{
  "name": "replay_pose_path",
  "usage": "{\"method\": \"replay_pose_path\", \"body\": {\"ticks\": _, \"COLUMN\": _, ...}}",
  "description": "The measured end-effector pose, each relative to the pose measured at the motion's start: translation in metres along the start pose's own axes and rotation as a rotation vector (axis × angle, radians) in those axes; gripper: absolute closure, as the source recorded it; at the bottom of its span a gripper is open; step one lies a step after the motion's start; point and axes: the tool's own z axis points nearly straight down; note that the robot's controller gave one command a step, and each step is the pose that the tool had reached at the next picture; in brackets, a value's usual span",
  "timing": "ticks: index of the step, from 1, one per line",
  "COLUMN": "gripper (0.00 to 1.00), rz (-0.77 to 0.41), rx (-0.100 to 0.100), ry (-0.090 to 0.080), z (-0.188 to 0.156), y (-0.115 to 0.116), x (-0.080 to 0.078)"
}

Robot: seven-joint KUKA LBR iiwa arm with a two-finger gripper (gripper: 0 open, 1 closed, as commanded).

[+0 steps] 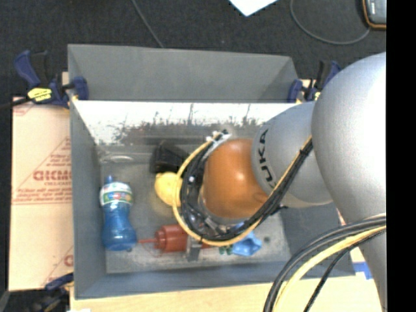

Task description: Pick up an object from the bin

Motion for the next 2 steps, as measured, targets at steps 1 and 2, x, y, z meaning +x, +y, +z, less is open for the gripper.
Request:
{"method": "replay_pose_path", "body": {"ticks": 1, "gripper": 1.0, "rz": 0.001, "rx": 0.0, "ry": 0.0, "z": -0.0001, "y": 0.0001, "x": 0.0}}
{"method": "replay_pose_path", "body": {"ticks": 2, "gripper": 1.0, "rz": 0.002, "rx": -0.001, "ry": -0.001, "z": -0.0088, "y": -0.0001, "x": 0.0001}}
